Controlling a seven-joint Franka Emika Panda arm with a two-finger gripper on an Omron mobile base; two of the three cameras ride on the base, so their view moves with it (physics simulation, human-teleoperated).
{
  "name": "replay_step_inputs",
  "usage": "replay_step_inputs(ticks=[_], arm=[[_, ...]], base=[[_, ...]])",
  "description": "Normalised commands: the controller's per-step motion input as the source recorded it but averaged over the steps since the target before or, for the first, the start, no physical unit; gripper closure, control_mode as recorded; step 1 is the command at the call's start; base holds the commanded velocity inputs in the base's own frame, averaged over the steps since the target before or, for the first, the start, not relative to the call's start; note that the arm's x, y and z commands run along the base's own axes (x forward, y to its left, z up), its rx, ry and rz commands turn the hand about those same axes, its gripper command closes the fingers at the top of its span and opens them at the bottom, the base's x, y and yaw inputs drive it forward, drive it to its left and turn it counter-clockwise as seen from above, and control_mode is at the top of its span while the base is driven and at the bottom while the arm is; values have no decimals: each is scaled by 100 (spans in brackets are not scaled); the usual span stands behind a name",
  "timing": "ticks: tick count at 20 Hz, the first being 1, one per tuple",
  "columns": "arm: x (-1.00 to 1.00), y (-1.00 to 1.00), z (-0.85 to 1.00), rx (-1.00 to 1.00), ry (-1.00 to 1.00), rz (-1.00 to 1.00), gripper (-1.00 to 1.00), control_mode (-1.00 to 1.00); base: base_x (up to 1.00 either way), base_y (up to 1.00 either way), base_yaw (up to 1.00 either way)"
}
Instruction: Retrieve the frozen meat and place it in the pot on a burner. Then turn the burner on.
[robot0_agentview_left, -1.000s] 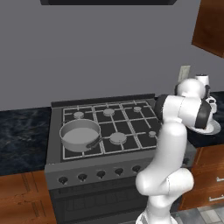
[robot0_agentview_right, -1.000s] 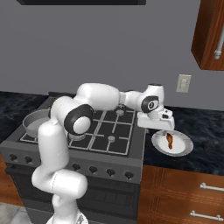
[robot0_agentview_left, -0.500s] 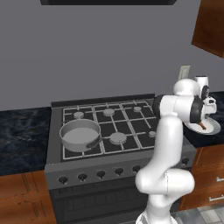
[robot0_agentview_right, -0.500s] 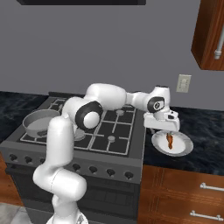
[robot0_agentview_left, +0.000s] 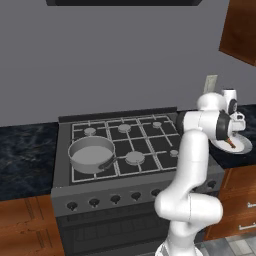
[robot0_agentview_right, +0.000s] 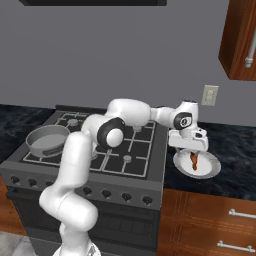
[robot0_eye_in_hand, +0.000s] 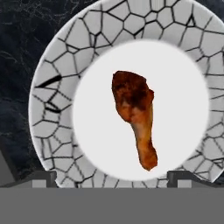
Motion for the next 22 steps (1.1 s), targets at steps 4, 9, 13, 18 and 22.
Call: replay_step_inputs(ticks=[4, 9, 13, 18, 22], arm=[[21, -5, -37, 2, 0, 0, -100, -100], [20, -9, -33, 6, -1, 0, -100, -100], [15, -31, -21, 8, 0, 0, -100, -100], [12, -35, -19, 7, 0, 0, -100, -100], [9, -19, -37, 4, 0, 1, -100, -100]], base=[[0, 0, 0], [0, 0, 0], [0, 0, 0], [0, 0, 0], [0, 0, 0]])
